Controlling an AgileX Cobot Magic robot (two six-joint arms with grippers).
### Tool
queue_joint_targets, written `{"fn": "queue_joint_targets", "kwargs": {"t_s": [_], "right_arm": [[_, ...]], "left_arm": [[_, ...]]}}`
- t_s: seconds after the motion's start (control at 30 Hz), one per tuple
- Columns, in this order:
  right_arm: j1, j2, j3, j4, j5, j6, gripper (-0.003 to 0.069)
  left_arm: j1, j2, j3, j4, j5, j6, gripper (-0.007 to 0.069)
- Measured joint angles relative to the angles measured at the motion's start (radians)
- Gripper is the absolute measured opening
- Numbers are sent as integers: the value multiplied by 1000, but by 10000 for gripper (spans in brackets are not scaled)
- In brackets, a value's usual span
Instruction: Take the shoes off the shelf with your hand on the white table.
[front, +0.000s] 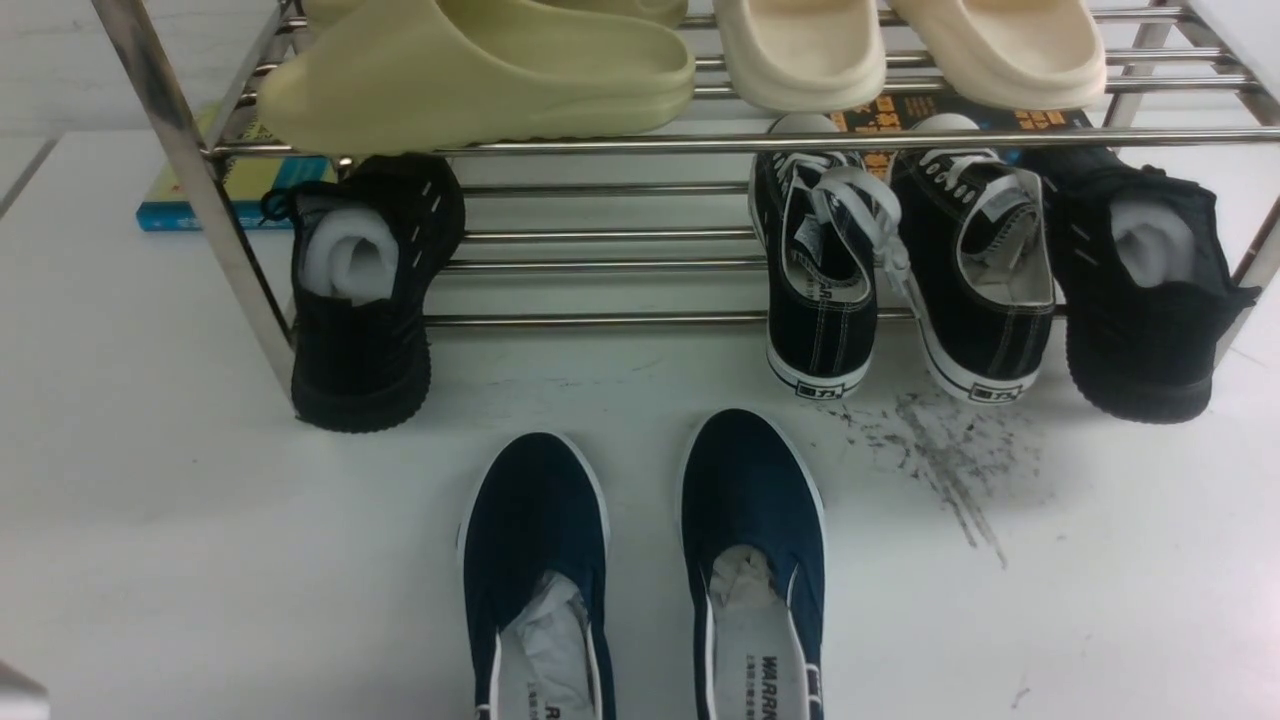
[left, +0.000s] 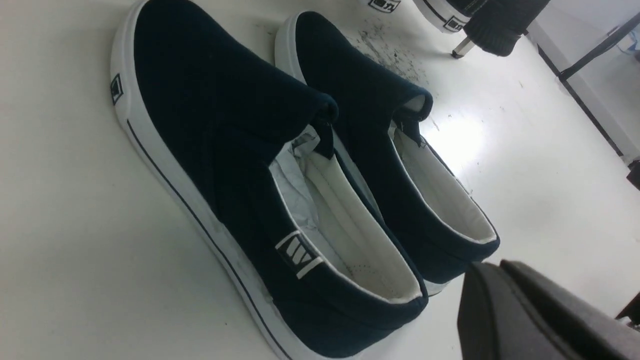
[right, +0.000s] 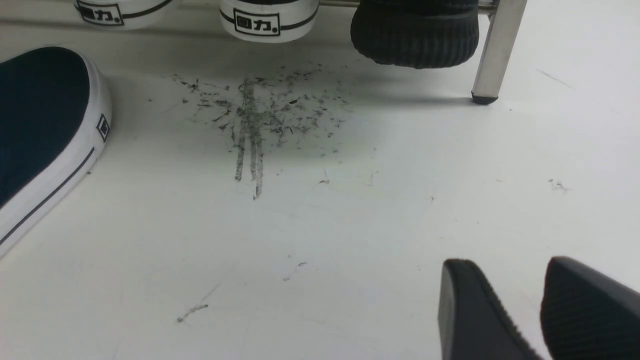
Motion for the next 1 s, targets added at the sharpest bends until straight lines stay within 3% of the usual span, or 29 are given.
{"fn": "queue_joint_targets", "kwargs": {"t_s": [0.27, 0.4, 0.43, 0.63, 1.0], "right_arm": [[0, 0, 0, 0, 0, 0, 240], [0, 0, 0, 0, 0, 0, 240], [0, 0, 0, 0, 0, 0, 240], [0, 0, 0, 0, 0, 0, 240], [0, 0, 0, 0, 0, 0, 240]], "left_arm": [[46, 0, 1, -114, 54, 189, 42], [185, 0, 1, -207, 60, 311, 43], [281, 0, 1, -258, 67, 400, 43], [557, -20, 1, -375, 105, 646, 51], [872, -217, 124, -391, 168, 695, 57]]}}
